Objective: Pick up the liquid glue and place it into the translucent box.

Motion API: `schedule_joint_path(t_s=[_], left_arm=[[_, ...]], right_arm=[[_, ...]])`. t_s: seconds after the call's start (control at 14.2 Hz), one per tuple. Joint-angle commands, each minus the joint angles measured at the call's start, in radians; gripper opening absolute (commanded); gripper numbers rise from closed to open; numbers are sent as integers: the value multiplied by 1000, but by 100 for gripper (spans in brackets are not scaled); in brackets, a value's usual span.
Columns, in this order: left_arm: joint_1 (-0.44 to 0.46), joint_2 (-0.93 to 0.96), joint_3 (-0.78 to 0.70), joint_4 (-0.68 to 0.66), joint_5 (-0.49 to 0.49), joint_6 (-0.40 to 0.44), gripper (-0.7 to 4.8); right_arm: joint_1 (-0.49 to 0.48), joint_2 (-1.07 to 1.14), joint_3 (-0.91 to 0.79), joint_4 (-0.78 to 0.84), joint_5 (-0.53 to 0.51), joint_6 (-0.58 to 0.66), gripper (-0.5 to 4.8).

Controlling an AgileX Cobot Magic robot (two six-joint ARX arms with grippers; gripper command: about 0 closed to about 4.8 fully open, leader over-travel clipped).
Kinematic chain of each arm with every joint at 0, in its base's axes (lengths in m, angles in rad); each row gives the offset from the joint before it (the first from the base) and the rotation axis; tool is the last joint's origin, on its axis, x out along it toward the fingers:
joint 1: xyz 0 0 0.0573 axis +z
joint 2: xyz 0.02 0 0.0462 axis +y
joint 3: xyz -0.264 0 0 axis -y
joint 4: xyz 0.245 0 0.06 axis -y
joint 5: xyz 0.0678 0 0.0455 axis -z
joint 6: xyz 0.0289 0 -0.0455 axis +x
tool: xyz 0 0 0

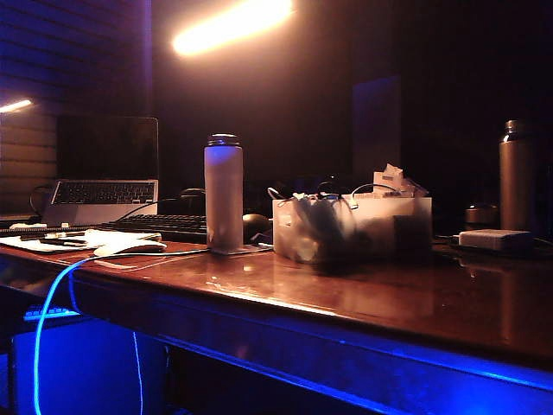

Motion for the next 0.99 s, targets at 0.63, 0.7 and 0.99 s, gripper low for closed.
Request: schedule_joint_path(t_s=[0.63, 0.7, 0.99], left_arm=[[-76, -3, -2, -39, -138, 5, -5], [-76, -3, -2, -39, -138, 5, -5], [-76, -3, -2, -38, -138, 5, -5]], right_arm=[[0, -1, -1, 1, 0, 4, 0], [0, -1, -1, 1, 0, 4, 0], [0, -1, -1, 1, 0, 4, 0]])
